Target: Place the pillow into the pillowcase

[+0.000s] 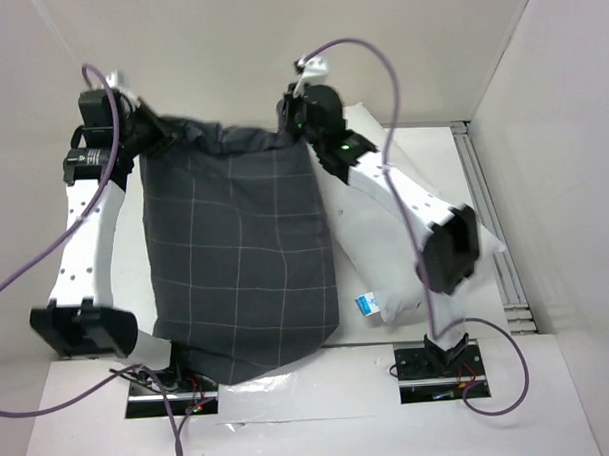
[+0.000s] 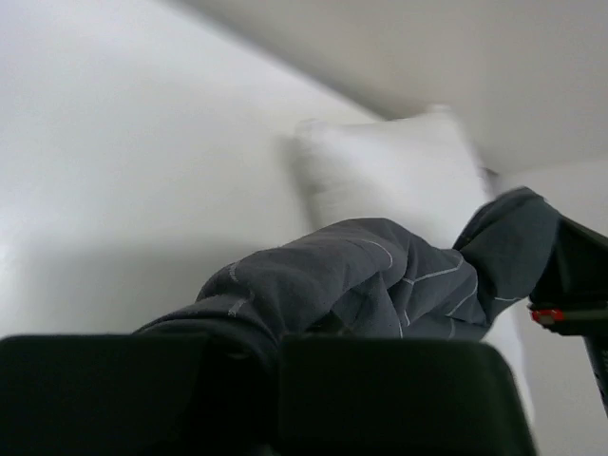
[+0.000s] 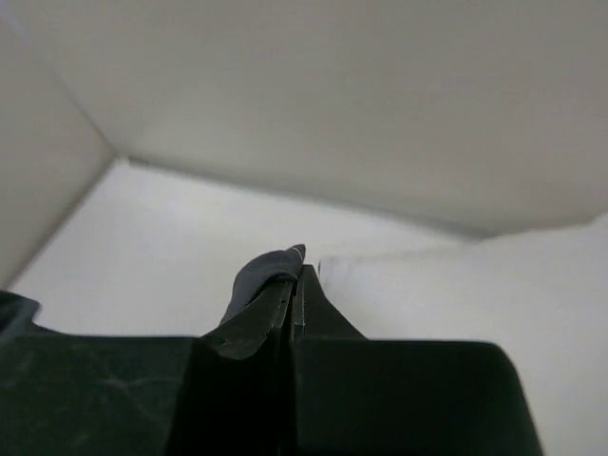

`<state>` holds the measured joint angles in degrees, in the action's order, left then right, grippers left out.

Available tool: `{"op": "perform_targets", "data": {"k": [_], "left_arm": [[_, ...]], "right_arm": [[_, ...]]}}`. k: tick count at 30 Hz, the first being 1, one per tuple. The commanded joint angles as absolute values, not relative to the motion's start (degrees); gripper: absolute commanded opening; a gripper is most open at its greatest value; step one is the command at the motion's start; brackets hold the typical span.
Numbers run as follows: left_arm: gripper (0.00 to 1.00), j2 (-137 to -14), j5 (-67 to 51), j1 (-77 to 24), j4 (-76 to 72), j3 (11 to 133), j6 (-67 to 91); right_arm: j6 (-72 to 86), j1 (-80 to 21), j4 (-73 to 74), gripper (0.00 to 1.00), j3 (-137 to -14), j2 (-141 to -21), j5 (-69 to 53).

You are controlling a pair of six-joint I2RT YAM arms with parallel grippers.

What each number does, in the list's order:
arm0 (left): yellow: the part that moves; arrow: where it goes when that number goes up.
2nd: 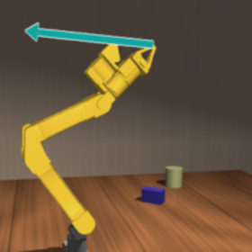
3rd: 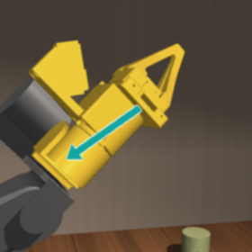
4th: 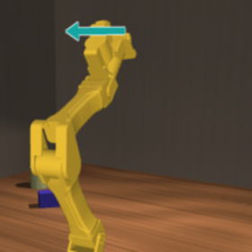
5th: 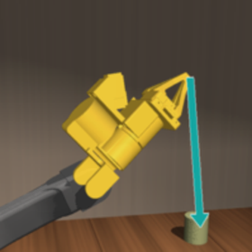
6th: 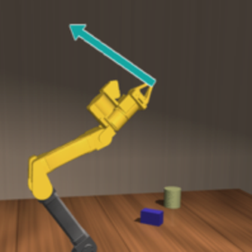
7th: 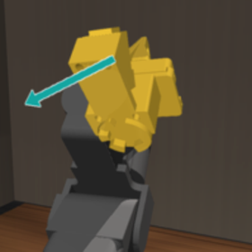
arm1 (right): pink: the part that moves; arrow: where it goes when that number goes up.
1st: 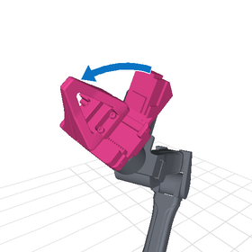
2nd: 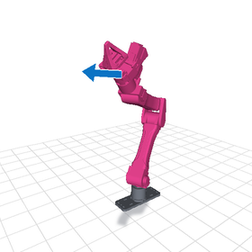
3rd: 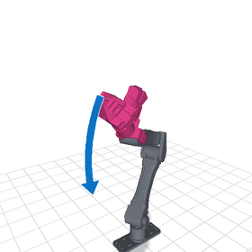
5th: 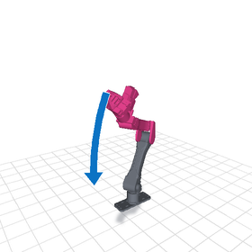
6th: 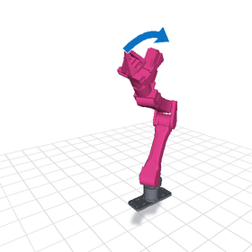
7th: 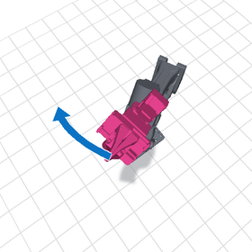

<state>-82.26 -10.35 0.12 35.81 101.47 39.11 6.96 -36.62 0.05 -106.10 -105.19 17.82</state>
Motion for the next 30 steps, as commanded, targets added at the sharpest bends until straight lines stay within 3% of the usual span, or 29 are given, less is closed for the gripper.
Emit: {"op": "perform_targets", "data": {"k": [1,3,4,5,6,7,9,12,16,20,29,30], "left_arm": [[0.00,-82.97,-13.97,8.42,33.93,92.75,43.41],[0.00,-83.50,-13.97,12.29,30.95,87.66,43.94],[0.22,-84.37,-15.11,13.17,30.94,87.02,42.99],[0.35,-84.98,-15.73,13.71,30.94,87.01,42.11],[0.54,-86.21,-15.73,13.71,32.42,87.01,41.40],[0.76,-86.74,-15.73,13.10,33.56,87.71,39.92],[0.90,-87.36,-12.24,9.87,35.93,88.50,37.98],[0.91,-87.36,-4.70,2.68,41.91,88.34,35.77],[0.91,-83.94,0.25,-9.20,43.68,77.30,35.77],[0.93,-84.28,2.90,-19.67,43.15,67.87,41.29],[0.95,-95.16,8.35,-30.50,41.93,61.43,49.21],[0.90,-96.66,8.35,-31.02,41.05,61.44,49.22]], "right_arm": [[12.56,-33.14,1.12,0.00,-113.09,-112.56,6.70],[13.18,-32.53,6.21,0.19,-120.10,-118.88,3.62],[13.18,-32.52,10.68,0.35,-121.63,-120.13,2.56],[13.18,-32.52,12.03,0.49,-122.16,-120.67,2.55],[13.18,-32.52,12.91,0.73,-122.17,-120.06,1.77],[13.18,-32.00,14.49,0.79,-120.08,-119.10,1.76],[14.67,-31.46,15.46,0.84,-116.30,-116.03,1.76],[16.00,-30.85,19.59,0.87,-106.81,-107.60,3.24],[16.52,-31.46,24.16,0.95,-88.48,-92.60,8.25],[20.90,-31.46,29.26,0.96,-75.64,-81.41,9.58],[25.31,-31.46,44.82,0.99,-63.73,-66.72,16.08],[25.92,-30.86,45.35,0.99,-63.72,-66.19,16.08]]}}
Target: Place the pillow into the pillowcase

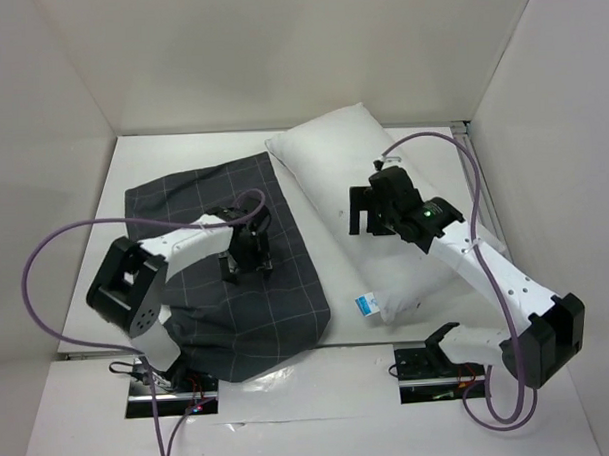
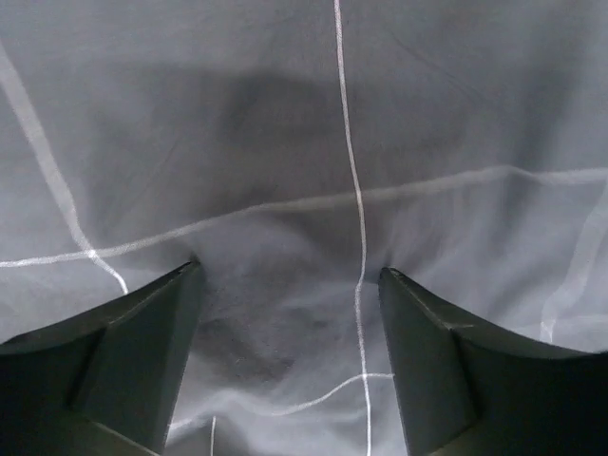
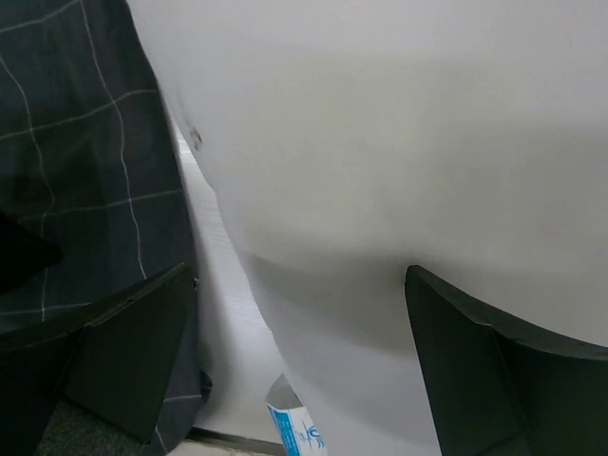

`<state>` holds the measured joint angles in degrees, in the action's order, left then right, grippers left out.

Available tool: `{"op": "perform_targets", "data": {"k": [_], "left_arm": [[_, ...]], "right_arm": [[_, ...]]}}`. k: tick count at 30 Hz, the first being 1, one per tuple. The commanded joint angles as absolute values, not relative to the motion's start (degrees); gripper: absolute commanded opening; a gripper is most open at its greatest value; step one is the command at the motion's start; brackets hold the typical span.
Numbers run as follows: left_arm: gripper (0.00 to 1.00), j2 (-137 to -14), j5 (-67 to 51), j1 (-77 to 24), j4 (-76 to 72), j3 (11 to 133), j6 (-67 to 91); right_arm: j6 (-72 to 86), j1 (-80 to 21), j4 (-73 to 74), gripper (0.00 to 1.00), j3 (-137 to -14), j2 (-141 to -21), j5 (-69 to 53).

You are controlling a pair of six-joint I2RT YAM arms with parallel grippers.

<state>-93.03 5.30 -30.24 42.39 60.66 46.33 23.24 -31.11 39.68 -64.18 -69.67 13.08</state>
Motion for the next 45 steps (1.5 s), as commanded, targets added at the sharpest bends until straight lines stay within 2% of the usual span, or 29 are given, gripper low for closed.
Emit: {"op": "perform_targets", "data": {"k": [1,3,4,6,7,13,17,24,25,29,30,31,33,37,42,45], "left_arm": [[0.85,-98.33,7.83,-31.03,40.35,62.13,48.44],[0.67,-103.43,6.60,-30.50,40.34,64.77,47.38],[0.39,-104.84,5.11,-29.98,40.34,66.78,47.37],[0.03,-106.52,3.17,-28.66,40.34,68.37,46.76],[0.00,-107.22,0.81,-27.35,40.34,69.95,46.76],[0.00,-107.23,-2.46,-18.57,40.86,79.70,44.91],[0.00,-108.79,-3.68,-12.15,41.48,91.28,44.91],[0.00,-116.10,0.96,-7.91,46.83,105.99,42.63],[0.02,-116.10,1.58,-7.91,46.85,106.00,41.67],[0.62,-110.16,4.54,-8.25,48.86,103.46,38.50],[0.87,-107.95,6.14,-10.35,48.87,99.97,37.97],[0.93,-105.67,7.63,-11.68,48.87,97.84,37.97],[0.93,-99.60,9.84,-16.07,48.87,91.34,37.97],[0.87,-93.87,8.09,-24.59,48.08,80.18,39.20],[0.90,-94.39,8.61,-34.87,44.91,72.08,39.20],[0.90,-97.90,10.37,-37.17,42.90,70.14,41.04]], "right_arm": [[25.93,-30.85,45.35,0.99,-63.11,-66.18,16.08],[26.46,-30.85,45.35,0.99,-63.11,-65.57,16.08],[26.46,-30.24,45.35,0.99,-63.11,-65.57,16.08],[26.46,-30.23,45.35,0.99,-63.11,-65.57,16.61],[26.46,-30.23,45.35,0.99,-63.63,-65.57,16.61],[25.84,-28.65,45.35,0.99,-65.83,-65.04,17.75],[25.31,-28.65,45.35,0.99,-66.45,-65.56,17.23],[25.31,-28.65,44.21,0.99,-63.73,-64.42,14.60],[25.31,-28.65,44.21,0.99,-63.72,-63.90,14.07],[25.31,-28.65,43.60,0.99,-61.97,-63.37,13.45],[25.31,-28.65,43.59,0.99,-61.35,-63.89,12.84],[25.31,-29.17,42.11,0.99,-61.35,-63.90,11.61],[25.31,-29.70,40.52,0.99,-59.86,-65.38,10.03],[26.46,-32.33,37.62,0.99,-59.15,-68.46,8.52],[27.68,-33.57,40.69,0.99,-59.77,-70.58,13.87],[31.01,-34.89,44.73,0.99,-59.15,-71.63,22.48]]}}
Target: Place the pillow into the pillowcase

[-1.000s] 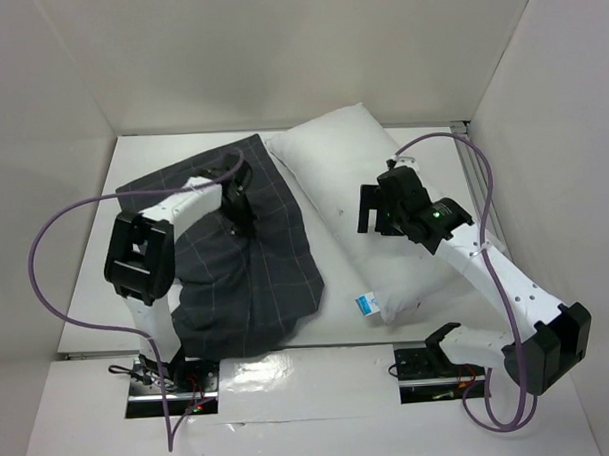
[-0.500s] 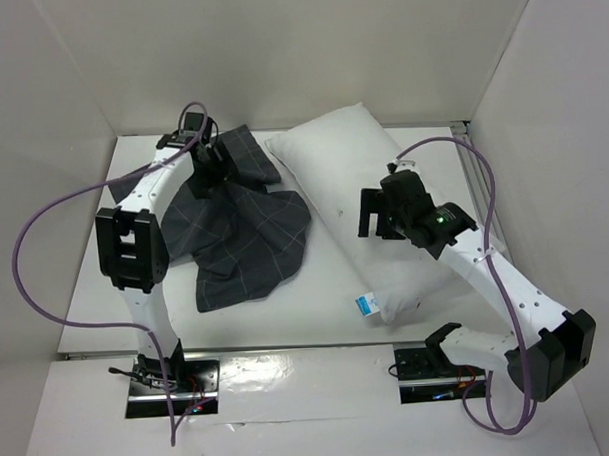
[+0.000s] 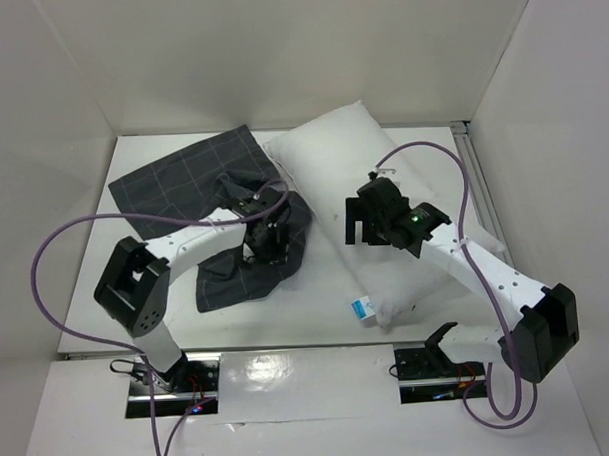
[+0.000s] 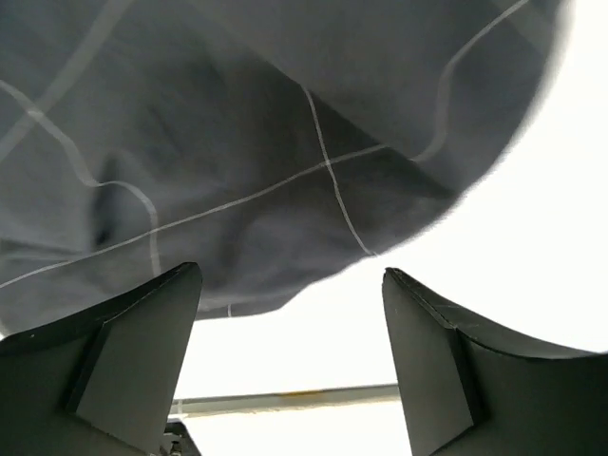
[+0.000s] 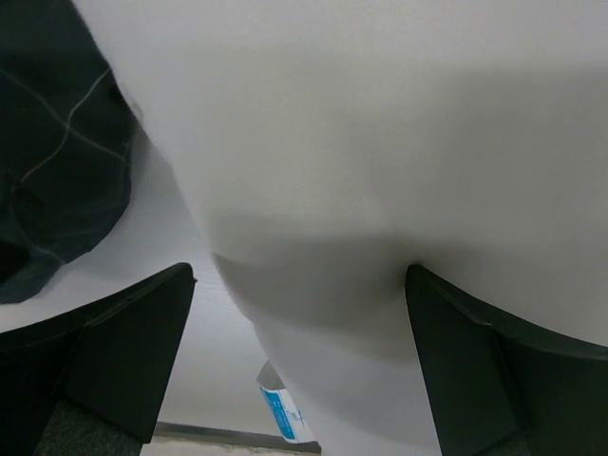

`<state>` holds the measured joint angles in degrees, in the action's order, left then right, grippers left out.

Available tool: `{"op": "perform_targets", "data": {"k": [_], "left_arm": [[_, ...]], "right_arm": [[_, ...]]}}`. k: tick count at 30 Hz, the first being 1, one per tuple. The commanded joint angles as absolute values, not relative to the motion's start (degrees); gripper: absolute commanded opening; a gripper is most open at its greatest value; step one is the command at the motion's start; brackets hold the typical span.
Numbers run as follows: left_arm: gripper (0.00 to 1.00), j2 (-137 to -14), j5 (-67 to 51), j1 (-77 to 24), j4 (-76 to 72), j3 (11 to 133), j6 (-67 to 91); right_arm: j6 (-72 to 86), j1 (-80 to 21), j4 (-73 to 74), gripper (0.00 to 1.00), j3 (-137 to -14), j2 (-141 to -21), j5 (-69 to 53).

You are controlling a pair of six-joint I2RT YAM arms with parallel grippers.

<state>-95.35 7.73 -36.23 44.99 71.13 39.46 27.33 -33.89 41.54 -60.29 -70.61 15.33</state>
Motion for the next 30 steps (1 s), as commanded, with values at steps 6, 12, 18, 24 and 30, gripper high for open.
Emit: {"op": "perform_targets", "data": {"k": [6,12,18,24,30], "left_arm": [[0.42,-105.55,10.63,-37.79,41.91,71.53,42.80],[0.00,-98.81,6.69,-32.00,44.56,77.78,42.19],[0.00,-92.11,-5.00,-20.05,41.40,79.01,41.31],[0.00,-90.97,-10.55,-15.39,41.40,81.73,40.70],[0.00,-90.26,-13.97,-13.45,41.92,82.35,38.94]], "right_arm": [[36.47,-35.51,49.31,0.99,-59.94,-68.30,29.53],[33.58,-44.36,51.24,0.99,-69.16,-73.11,40.06],[21.55,-42.30,38.82,1.00,-76.81,-87.44,40.47],[20.20,-33.50,35.50,0.12,-74.20,-92.29,31.55],[21.45,-28.48,40.16,0.00,-64.96,-78.77,35.94]]}}
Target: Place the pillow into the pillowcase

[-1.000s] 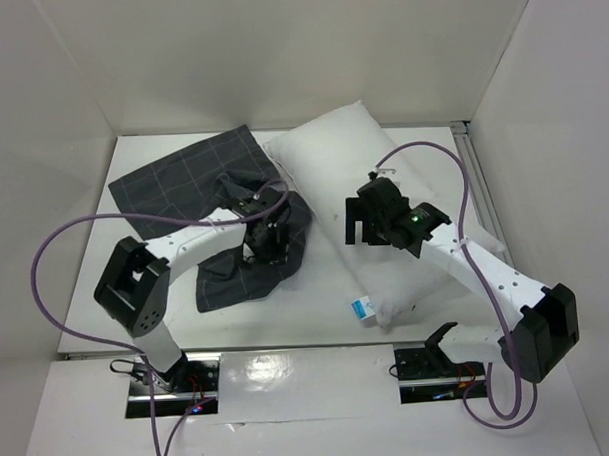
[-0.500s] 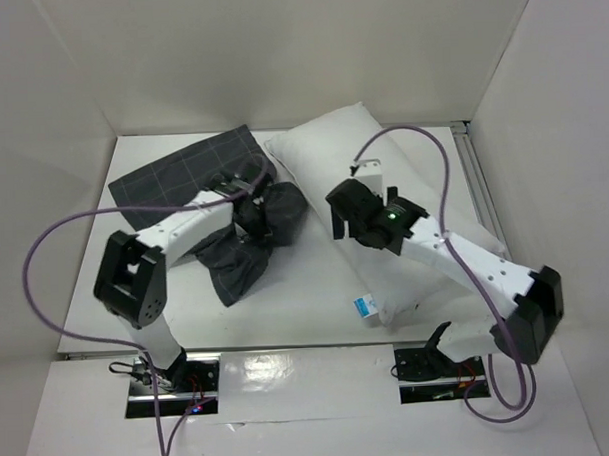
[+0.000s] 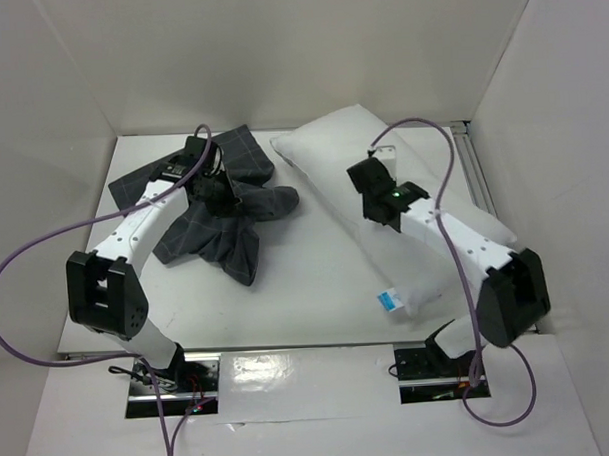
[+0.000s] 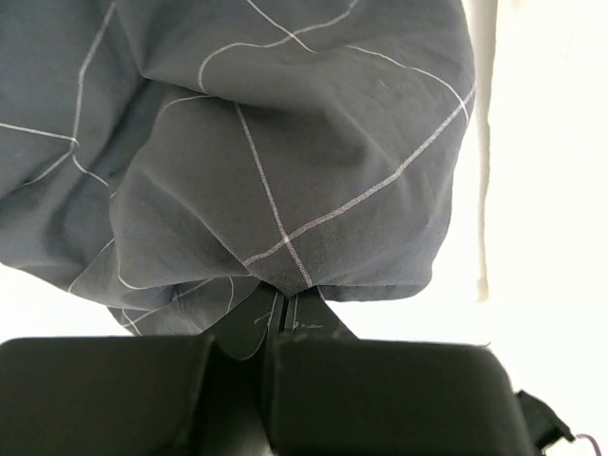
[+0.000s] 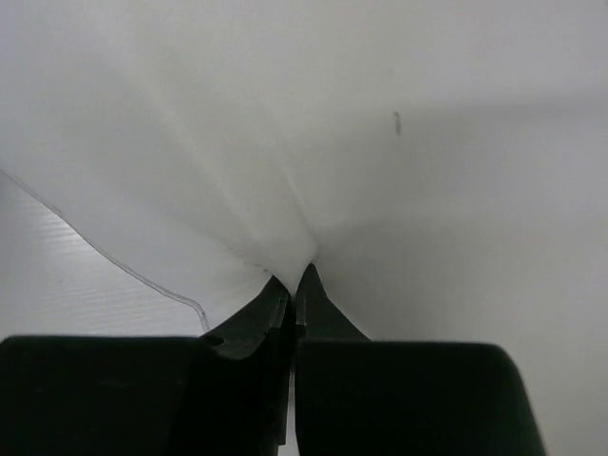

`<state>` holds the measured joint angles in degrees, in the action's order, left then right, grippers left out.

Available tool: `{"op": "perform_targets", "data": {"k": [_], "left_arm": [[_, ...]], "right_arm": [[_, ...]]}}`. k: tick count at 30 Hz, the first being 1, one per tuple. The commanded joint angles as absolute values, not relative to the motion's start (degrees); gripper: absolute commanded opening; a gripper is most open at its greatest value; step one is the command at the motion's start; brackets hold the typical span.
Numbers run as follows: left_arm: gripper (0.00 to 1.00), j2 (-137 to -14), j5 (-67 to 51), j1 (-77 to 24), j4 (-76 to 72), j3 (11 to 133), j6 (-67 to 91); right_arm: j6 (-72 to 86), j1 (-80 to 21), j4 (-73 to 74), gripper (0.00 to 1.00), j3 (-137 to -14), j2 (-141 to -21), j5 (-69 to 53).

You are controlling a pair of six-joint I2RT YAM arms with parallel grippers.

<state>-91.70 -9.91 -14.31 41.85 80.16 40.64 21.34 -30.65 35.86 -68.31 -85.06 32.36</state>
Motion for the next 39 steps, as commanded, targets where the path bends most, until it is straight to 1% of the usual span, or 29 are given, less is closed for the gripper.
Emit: {"op": "perform_targets", "data": {"k": [1,6,7,8,9,10,11,12,13,15,16,18,19,20,21,22,23,24,25,26,28,32,35,36,37,38,39], "left_arm": [[0.00,-90.26,-14.58,-13.45,41.92,81.31,38.33],[0.00,-89.03,-15.29,-14.93,41.92,78.31,36.91],[0.02,-89.03,-15.82,-16.25,41.92,77.61,35.96],[0.08,-89.03,-15.82,-17.04,41.92,77.61,33.95],[0.26,-89.03,-14.95,-18.01,42.79,77.61,33.06],[0.34,-89.03,-13.98,-19.67,44.02,78.48,32.09],[0.46,-89.82,-12.67,-20.47,46.73,79.27,30.77],[0.54,-90.35,-10.92,-21.09,47.89,79.97,30.76],[0.61,-90.35,-6.64,-21.62,49.03,80.59,30.76],[0.61,-88.87,-2.83,-21.62,51.58,81.12,32.85],[0.61,-87.64,1.02,-21.62,52.11,79.82,34.09],[0.63,-82.39,4.38,-21.62,52.73,73.77,40.14],[0.63,-80.53,3.79,-21.62,52.21,71.04,41.99],[0.63,-78.85,2.82,-21.62,51.60,65.36,45.93],[0.66,-77.27,1.77,-21.62,50.72,62.43,47.71],[0.66,-75.78,0.71,-21.62,49.67,59.62,49.29],[0.67,-73.67,1.49,-22.14,49.05,55.33,51.22],[0.69,-72.78,2.28,-22.15,49.04,53.46,54.46],[0.79,-72.08,3.24,-22.15,49.04,51.70,55.80],[0.84,-72.07,4.82,-22.15,49.04,50.11,57.12],[0.85,-72.15,5.45,-22.15,49.05,46.59,58.97],[0.88,-76.72,7.73,-22.68,46.95,44.13,60.12],[0.88,-80.50,6.95,-21.98,39.57,43.24,58.80],[0.82,-81.73,6.07,-21.97,37.72,43.24,56.71],[0.73,-83.04,5.11,-21.28,36.31,44.11,55.82],[0.58,-85.58,4.31,-20.75,36.30,47.08,55.20],[0.15,-86.21,3.78,-20.05,37.87,49.11,54.59]], "right_arm": [[21.45,-28.48,41.04,0.00,-63.82,-75.53,35.95],[23.81,-29.70,47.36,0.00,-63.11,-69.44,39.20],[23.82,-29.71,47.89,0.00,-63.11,-68.82,39.20],[24.43,-29.71,48.42,0.00,-64.24,-68.82,37.20],[24.43,-29.71,49.73,0.12,-65.21,-68.82,36.22],[25.04,-29.71,49.75,0.36,-66.17,-68.82,35.08],[25.05,-30.75,49.75,0.70,-68.18,-68.82,32.81],[25.05,-31.63,47.83,0.77,-68.99,-68.82,31.30],[25.05,-32.60,46.33,0.82,-69.69,-68.82,29.90],[25.05,-36.54,41.17,0.84,-70.84,-68.82,25.96],[25.05,-38.13,39.31,0.86,-70.84,-68.82,24.45],[25.58,-42.26,35.36,0.87,-71.37,-71.80,20.40],[25.58,-43.41,34.55,0.87,-71.37,-73.02,19.43],[25.58,-45.51,33.93,0.87,-70.85,-75.82,18.90],[26.10,-46.31,33.23,0.89,-70.84,-77.33,17.94],[26.10,-47.01,33.22,0.89,-70.84,-78.74,17.93],[26.10,-47.54,33.22,0.92,-70.84,-81.01,17.23],[26.10,-48.16,32.70,0.92,-70.32,-81.82,15.92],[26.10,-48.16,32.09,0.93,-70.31,-82.44,15.04],[26.10,-48.69,32.08,0.93,-70.31,-82.44,14.25],[26.10,-48.69,31.56,0.95,-69.70,-83.14,13.19],[25.49,-48.69,31.55,0.95,-68.64,-83.67,11.95],[25.49,-48.69,32.08,0.95,-68.03,-83.67,11.43],[25.49,-48.69,32.08,0.97,-68.03,-83.67,10.90],[25.49,-48.69,32.08,0.97,-68.03,-83.67,10.90],[25.49,-48.17,32.60,0.97,-68.03,-83.15,10.90],[25.49,-48.16,32.61,0.97,-68.03,-83.14,10.38]]}}
